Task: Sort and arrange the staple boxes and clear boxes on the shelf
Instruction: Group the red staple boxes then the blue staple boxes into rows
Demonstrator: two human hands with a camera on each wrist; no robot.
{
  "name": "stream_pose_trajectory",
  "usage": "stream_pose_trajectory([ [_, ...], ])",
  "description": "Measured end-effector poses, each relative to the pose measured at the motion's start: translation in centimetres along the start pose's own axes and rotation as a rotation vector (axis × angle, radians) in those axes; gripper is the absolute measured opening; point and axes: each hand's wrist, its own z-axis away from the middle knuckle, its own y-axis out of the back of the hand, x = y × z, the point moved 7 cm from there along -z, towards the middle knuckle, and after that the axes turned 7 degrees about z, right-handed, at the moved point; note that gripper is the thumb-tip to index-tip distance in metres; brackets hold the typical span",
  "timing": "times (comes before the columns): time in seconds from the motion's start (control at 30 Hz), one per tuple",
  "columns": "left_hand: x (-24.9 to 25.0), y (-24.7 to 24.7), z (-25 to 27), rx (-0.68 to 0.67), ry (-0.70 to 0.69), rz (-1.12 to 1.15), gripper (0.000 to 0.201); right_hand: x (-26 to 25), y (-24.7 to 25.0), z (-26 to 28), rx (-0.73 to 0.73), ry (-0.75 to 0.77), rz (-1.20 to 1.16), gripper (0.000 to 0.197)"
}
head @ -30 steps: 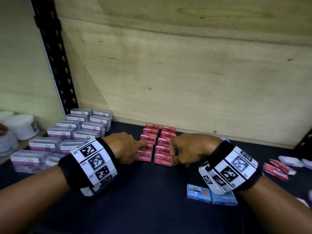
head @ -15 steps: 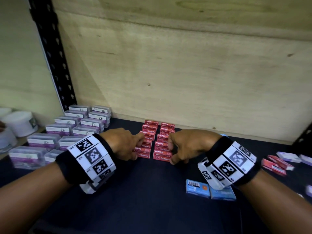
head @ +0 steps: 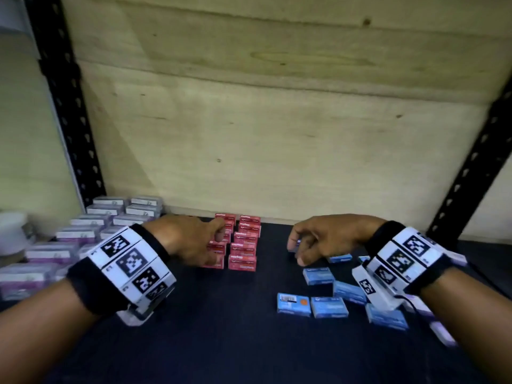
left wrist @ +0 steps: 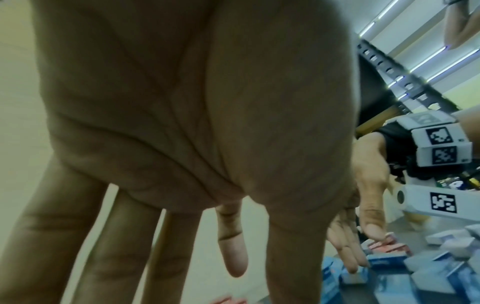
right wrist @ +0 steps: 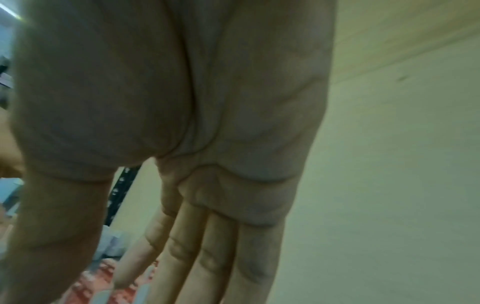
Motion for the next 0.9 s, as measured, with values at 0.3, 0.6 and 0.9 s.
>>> stream_pose_trajectory([
  [0.3,12.9,2.7,-3.4,0.026,-0.369,0.063,0.028,13.2,1.4,8.4,0.109,-0.302,0.059,0.024],
  [0.6,25.0,4.0,-9.7,0.057,-0.604,0.100,0.025,21.6,0.8,11.8,0.220,-0.545,0.132,0.026],
  [0.9,30.2,3.3,-15.4,0.001,-0.597,0.167,0.032,24.4,0.7,8.9,0.195,-0.545,0.071,0.040],
])
